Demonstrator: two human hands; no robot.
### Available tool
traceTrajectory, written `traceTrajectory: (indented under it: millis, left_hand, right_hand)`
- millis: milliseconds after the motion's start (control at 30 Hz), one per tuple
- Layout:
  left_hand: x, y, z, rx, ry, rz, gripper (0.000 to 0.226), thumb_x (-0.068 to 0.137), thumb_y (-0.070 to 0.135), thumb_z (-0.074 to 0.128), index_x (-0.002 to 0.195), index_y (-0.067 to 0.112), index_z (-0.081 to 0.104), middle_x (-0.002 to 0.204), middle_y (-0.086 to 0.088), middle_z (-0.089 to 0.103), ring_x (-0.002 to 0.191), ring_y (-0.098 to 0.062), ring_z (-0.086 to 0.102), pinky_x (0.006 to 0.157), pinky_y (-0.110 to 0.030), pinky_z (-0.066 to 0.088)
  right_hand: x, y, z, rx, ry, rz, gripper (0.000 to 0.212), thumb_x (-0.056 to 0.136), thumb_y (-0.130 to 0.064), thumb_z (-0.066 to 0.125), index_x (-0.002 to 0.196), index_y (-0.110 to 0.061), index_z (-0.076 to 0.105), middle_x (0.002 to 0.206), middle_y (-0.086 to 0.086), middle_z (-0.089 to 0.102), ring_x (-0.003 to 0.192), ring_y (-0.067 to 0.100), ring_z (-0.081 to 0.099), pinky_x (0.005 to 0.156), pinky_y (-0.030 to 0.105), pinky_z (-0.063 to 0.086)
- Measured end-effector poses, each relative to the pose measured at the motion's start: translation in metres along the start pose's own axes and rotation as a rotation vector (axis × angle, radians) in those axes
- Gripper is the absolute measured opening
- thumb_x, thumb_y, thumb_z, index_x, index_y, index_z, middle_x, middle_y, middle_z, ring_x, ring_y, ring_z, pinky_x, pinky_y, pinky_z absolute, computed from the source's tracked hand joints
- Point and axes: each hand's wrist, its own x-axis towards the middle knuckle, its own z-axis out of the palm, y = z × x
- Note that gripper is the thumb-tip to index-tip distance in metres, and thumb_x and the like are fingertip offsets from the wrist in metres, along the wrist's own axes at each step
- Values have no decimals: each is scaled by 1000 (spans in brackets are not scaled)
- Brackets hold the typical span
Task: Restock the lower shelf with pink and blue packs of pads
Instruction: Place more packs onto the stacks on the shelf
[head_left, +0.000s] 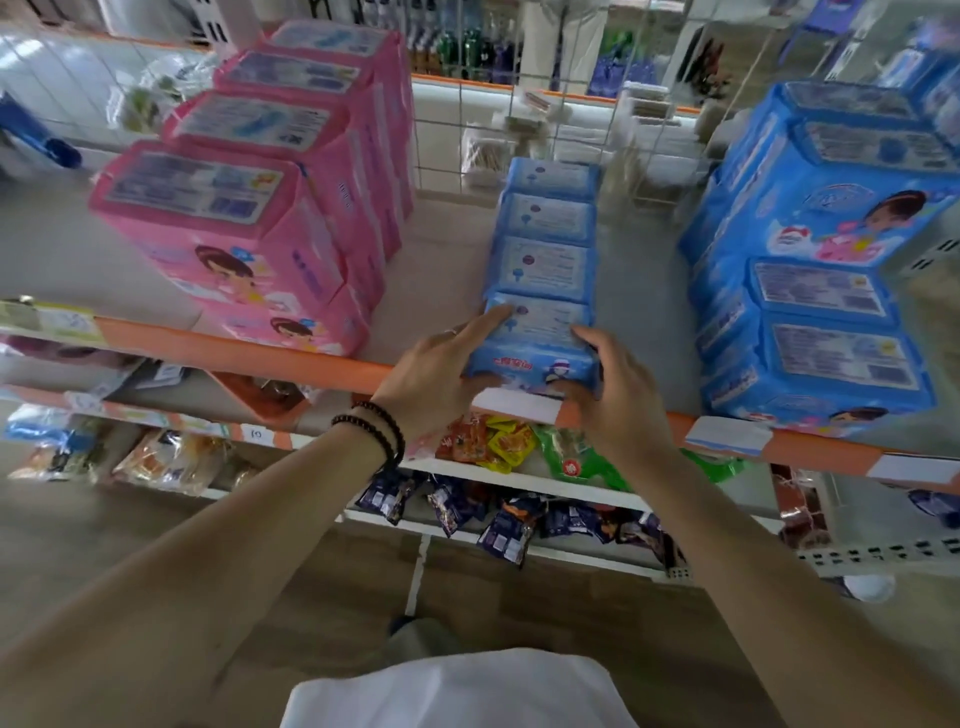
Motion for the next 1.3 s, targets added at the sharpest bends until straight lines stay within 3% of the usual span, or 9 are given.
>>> traceTrajectory:
  millis: [167,300,433,600,700,767,900,1133,1300]
  left_hand:
    - [9,-10,7,253,15,-4,75,98,32,62,158,40,18,154,-9,44,111,-36,63,85,-46,54]
    - [31,-7,-2,102,61,-63,70,96,27,59,157,33,26,162,-4,34,123,-37,57,98,-46,51]
    - [24,-4,-13,38,19,-14,58,94,29,66,148,24,45,138,-6,59,105,-30,65,89,-40,53]
    - [8,-2,-21,27,74,-92,52,81,67,62,102,20,65,99,3,69,85,-19,68,75,-41,57]
    - [8,4,-29,204,156,-48,50,84,64,64,103,18,69,99,-5,71,88,-30,67,73,-42,57]
    - [8,4,-33,236,217,-47,47,84,63,67,112,25,71,106,-4,71,92,-32,67,74,-41,57]
    - [11,-2,-29,247,233,3,63,82,71,56,121,24,70,123,2,67,100,-31,67,81,-47,59]
    - [17,-6,-26,261,214,25,67,83,75,44,114,24,74,124,0,54,113,-32,54,84,-50,57]
    - [13,-6,-26,263,203,38,66,83,74,46,116,22,71,125,-1,51,113,-31,52,87,-51,56]
  right_hand:
    - [13,6,10,-62,-2,-60,47,87,-9,74,128,-6,49,124,19,59,108,34,62,85,49,56]
    - [39,7,2,-11,-73,-5,43,92,-17,70,129,-8,51,124,13,67,109,29,65,82,25,44]
    - [41,-2,-7,24,-72,-25,44,89,-21,74,127,-8,55,113,12,70,99,25,66,73,14,36]
    - [32,-6,-7,38,-79,54,67,79,-57,72,131,-24,43,120,7,67,105,26,64,78,33,49]
    - [30,-14,-8,41,-3,98,92,74,-66,73,141,-21,31,140,9,52,124,24,53,92,36,46]
    - [31,-22,-11,108,59,15,101,68,-69,75,143,-28,21,148,7,42,129,11,42,101,24,38]
    - [42,-31,-11,225,42,-93,110,63,-65,80,147,-33,16,149,1,36,131,3,37,102,1,27]
    - [69,-34,-11,212,68,-216,108,64,-49,86,146,-24,20,159,16,19,147,27,25,118,42,32]
    - [104,-37,-30,232,-69,-74,119,67,-21,92,153,-26,10,159,3,18,142,8,22,116,29,24]
